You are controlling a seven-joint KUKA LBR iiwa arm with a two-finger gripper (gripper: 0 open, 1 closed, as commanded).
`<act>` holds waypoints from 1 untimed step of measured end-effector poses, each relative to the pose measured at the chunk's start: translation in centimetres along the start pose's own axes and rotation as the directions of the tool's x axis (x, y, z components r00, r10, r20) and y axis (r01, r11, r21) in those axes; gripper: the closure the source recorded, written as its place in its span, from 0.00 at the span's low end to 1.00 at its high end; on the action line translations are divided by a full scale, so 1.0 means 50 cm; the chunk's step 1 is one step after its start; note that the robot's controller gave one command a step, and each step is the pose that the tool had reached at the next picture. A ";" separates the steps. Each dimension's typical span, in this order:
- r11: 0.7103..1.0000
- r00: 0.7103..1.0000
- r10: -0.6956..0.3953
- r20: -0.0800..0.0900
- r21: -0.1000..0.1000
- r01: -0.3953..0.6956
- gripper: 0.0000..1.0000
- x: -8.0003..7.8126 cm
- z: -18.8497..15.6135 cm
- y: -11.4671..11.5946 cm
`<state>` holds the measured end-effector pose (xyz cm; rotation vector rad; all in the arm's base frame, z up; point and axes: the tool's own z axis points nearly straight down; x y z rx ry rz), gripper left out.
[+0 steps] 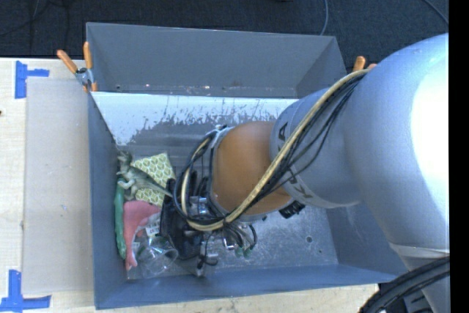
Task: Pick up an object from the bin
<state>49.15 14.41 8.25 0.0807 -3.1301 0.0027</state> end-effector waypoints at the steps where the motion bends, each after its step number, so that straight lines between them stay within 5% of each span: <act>1: 0.987 0.987 0.163 0.005 -0.004 -0.163 1.00 0.040 0.024 -0.022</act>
Offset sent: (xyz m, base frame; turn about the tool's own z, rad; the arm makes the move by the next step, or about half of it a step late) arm 0.0000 0.0000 0.0000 0.0000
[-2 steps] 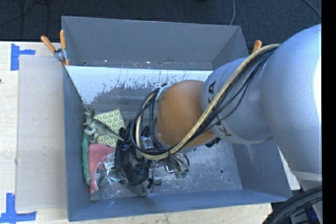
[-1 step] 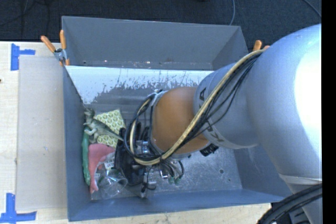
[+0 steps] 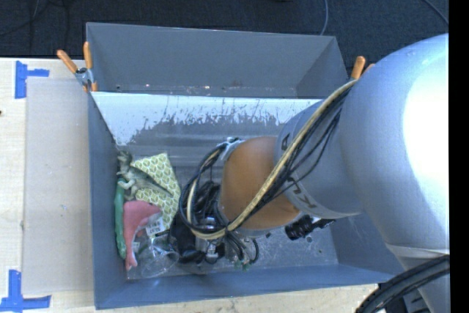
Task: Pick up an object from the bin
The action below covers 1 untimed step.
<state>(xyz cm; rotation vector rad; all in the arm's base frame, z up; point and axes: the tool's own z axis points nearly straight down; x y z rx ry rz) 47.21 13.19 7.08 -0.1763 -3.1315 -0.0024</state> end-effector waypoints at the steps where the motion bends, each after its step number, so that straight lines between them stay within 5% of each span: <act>1: 1.000 1.000 -0.001 0.000 0.000 0.001 1.00 0.000 0.000 0.000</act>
Offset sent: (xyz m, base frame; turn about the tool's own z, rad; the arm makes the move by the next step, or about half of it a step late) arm 0.0001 0.0001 0.0643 0.0000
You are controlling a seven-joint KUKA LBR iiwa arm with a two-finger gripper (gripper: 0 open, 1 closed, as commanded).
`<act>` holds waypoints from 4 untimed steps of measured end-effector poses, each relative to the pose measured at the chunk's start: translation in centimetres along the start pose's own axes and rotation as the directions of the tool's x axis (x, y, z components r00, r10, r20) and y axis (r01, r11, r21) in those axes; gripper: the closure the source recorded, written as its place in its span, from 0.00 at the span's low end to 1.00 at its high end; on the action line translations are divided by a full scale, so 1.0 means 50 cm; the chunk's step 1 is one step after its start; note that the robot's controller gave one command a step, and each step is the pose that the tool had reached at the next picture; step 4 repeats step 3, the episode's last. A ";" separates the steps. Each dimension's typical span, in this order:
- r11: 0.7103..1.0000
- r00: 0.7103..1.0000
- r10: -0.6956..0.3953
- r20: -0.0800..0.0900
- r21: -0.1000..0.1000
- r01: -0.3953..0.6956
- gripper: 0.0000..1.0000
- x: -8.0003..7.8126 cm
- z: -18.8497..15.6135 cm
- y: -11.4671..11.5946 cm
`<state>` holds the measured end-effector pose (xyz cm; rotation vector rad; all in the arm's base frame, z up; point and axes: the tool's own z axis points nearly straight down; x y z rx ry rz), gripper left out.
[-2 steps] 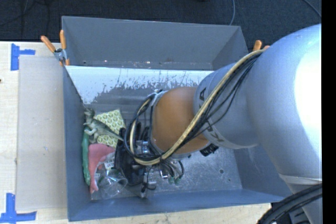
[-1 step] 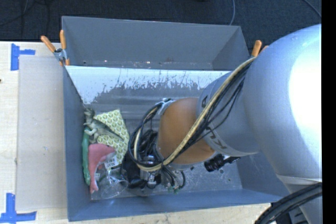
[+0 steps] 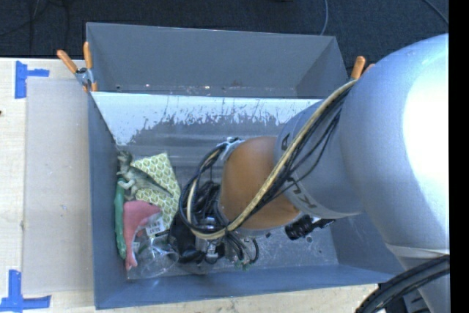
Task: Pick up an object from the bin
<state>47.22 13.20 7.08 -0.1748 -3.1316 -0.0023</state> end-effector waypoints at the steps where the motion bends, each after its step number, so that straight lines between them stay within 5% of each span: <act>1: 1.000 1.000 0.000 -0.007 0.003 0.000 1.00 0.004 -0.015 -0.002; 4: 1.000 1.000 0.001 -0.002 0.001 -0.001 1.00 0.000 -0.075 -0.001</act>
Offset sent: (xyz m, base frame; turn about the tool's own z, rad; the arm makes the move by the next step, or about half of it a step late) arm 0.0002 0.0000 0.0289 0.0000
